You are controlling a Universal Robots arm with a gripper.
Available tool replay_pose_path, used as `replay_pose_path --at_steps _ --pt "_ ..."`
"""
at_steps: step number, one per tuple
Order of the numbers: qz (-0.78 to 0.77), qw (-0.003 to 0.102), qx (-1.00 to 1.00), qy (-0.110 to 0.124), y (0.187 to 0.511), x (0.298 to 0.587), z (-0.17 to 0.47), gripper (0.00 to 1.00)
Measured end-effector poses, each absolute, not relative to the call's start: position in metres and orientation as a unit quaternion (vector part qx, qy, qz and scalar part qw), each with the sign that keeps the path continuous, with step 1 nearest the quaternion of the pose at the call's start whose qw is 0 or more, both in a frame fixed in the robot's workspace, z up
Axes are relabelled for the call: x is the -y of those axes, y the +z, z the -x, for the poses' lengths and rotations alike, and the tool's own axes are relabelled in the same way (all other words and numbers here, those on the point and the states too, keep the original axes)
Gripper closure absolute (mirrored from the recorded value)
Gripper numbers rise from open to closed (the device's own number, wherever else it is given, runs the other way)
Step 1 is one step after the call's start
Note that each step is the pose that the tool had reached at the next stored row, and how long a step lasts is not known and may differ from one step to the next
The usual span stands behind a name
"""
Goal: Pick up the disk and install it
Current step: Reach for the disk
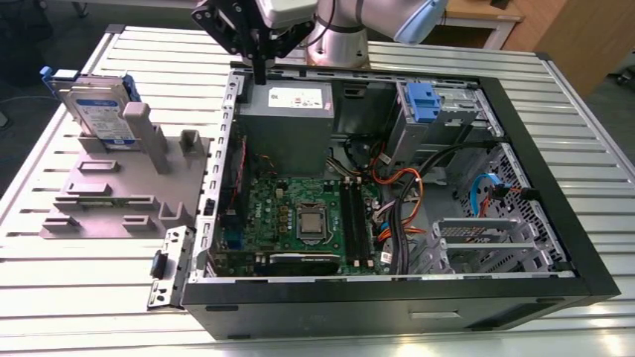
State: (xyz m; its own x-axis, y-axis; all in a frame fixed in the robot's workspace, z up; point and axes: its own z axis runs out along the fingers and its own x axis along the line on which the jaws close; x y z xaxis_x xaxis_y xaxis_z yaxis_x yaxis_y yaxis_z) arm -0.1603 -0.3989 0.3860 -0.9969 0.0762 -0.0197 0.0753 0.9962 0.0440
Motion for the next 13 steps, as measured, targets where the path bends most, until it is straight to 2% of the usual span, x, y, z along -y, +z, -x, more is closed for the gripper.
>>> replay_pose_path --at_steps 13 --pt "-0.038 0.010 -0.999 0.022 0.3849 0.3989 0.1640 0.89"
